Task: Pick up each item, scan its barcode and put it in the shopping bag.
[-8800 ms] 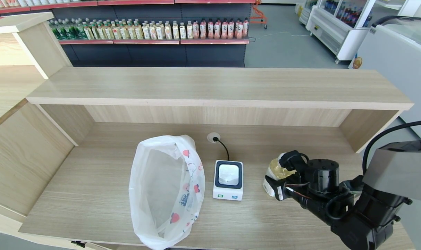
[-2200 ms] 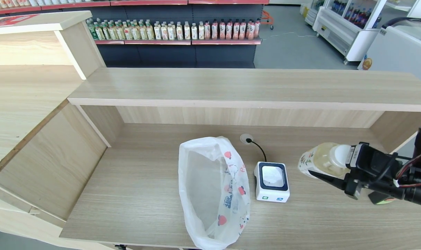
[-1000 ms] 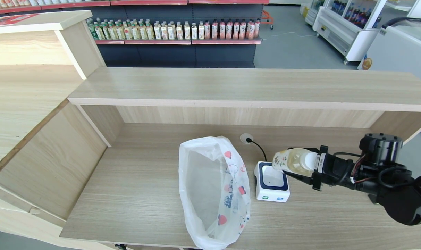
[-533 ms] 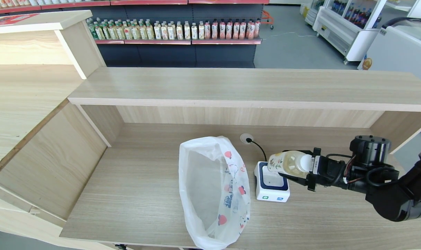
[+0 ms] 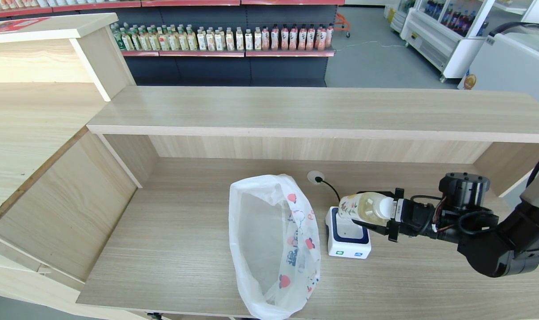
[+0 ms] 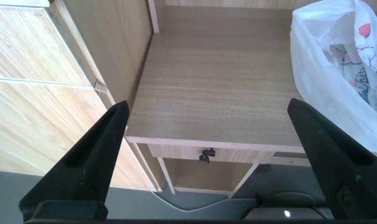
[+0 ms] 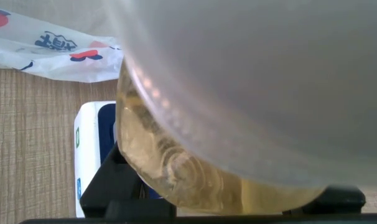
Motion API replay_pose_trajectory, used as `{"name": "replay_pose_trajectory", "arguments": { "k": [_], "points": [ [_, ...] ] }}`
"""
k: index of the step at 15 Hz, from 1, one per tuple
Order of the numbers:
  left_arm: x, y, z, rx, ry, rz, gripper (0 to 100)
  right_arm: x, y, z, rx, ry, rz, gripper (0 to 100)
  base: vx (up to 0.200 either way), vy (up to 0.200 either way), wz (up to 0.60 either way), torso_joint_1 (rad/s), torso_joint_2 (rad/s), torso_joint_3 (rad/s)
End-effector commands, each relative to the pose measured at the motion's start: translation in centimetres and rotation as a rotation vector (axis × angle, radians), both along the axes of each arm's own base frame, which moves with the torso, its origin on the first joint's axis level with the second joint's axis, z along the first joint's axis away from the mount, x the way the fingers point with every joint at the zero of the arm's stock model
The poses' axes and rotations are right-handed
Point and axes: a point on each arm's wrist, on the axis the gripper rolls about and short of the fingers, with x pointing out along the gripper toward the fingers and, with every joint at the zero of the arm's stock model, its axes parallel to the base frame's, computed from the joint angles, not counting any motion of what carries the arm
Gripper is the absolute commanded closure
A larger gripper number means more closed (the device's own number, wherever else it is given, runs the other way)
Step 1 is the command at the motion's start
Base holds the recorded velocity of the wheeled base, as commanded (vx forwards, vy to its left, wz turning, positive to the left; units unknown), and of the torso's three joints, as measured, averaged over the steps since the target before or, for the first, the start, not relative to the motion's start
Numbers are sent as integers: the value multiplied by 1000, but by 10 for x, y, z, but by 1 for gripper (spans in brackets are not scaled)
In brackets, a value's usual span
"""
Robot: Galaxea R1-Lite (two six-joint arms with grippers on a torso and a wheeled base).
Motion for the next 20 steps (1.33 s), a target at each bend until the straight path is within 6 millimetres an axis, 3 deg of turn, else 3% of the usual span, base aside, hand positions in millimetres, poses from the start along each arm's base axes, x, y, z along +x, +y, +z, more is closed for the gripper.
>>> {"name": "replay_pose_trajectory", "arguments": {
  "k": [1,9,16,19,20],
  "points": [
    [0,0,0,0,0,1,0,1,0,0,0,-2,-2,100,0,0,0,0,0,0],
    [0,0,0,0,0,1,0,10,-1,-8,-15,-16,4,100,0,0,0,0,0,0],
    [0,0,0,0,0,1,0,11,3,-2,-14,-36,13,100,0,0,0,0,0,0],
    [0,0,0,0,0,1,0,7,0,8,3,-40,9,100,0,0,0,0,0,0],
    [0,0,0,0,1,1,0,3,-6,23,64,-4,-23,100,0,0,0,0,0,0]
  ]
}}
